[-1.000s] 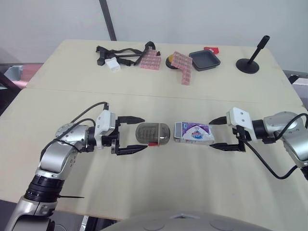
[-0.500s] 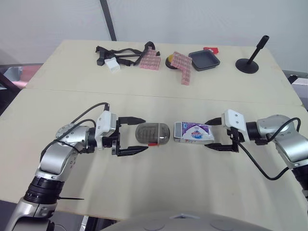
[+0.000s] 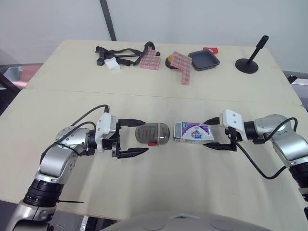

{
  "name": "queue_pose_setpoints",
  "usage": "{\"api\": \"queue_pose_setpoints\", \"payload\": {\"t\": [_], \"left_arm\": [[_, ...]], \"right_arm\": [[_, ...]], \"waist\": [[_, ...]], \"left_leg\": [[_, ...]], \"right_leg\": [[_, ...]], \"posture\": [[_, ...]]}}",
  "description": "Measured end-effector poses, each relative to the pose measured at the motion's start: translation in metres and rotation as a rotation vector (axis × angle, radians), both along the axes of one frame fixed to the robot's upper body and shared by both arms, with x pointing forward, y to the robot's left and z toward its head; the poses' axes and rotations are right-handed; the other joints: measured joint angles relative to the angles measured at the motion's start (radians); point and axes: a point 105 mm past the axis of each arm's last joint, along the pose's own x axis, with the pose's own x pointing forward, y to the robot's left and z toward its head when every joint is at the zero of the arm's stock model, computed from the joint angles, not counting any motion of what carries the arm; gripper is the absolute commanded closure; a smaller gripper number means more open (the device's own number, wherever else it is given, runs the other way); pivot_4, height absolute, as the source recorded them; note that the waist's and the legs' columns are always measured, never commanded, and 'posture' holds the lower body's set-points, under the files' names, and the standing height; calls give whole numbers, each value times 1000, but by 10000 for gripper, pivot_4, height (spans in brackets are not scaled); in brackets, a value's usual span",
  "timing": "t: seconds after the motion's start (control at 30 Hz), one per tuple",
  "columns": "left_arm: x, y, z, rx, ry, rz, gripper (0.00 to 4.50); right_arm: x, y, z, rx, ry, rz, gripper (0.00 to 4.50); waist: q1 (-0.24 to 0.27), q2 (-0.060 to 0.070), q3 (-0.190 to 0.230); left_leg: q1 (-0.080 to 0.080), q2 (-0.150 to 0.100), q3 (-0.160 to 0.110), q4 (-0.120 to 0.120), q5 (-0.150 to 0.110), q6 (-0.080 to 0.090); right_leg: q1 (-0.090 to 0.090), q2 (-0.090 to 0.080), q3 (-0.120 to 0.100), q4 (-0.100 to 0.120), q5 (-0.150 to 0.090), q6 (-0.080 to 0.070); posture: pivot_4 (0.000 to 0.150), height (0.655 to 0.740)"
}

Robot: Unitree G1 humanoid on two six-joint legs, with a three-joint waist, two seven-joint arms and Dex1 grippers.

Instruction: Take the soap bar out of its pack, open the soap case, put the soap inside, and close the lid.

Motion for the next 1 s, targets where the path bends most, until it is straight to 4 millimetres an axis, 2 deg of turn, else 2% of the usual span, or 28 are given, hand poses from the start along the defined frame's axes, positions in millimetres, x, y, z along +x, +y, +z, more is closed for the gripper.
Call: {"api": "queue_pose_setpoints", "payload": {"t": [0.27,0.4,0.77,0.87,0.93,1.0], "left_arm": [[1,0,0,-1,0,6,559],[1,0,0,-2,0,7,0],[1,-1,0,-7,0,13,0],[1,-2,0,-9,2,11,0],[1,-2,0,-9,2,12,0],[1,-2,0,-9,2,12,0]], "right_arm": [[0,1,-1,3,1,0,0],[0,1,-1,1,2,0,10765],[0,1,-1,0,1,0,10765],[0,1,-1,0,2,-1,18123],[0,1,-1,0,0,-1,24711],[0,2,0,1,-5,0,24711]], "waist": [[-1,0,0],[-1,0,0],[-1,0,0],[-1,0,0],[-1,0,0],[-2,-1,-1]], "left_leg": [[0,0,0,0,0,0],[0,0,0,0,0,0],[0,0,0,0,0,0],[0,0,0,0,0,0],[0,0,0,0,0,0],[1,0,0,0,0,0]], "right_leg": [[0,0,0,0,0,0],[0,0,0,0,0,0],[0,0,0,0,0,0],[0,0,0,0,0,0],[0,0,0,0,0,0],[0,0,0,1,0,0]], "posture": [[1500,7398],[1500,7398],[1500,7398],[1500,7398],[1500,7398],[1500,7398]]}}
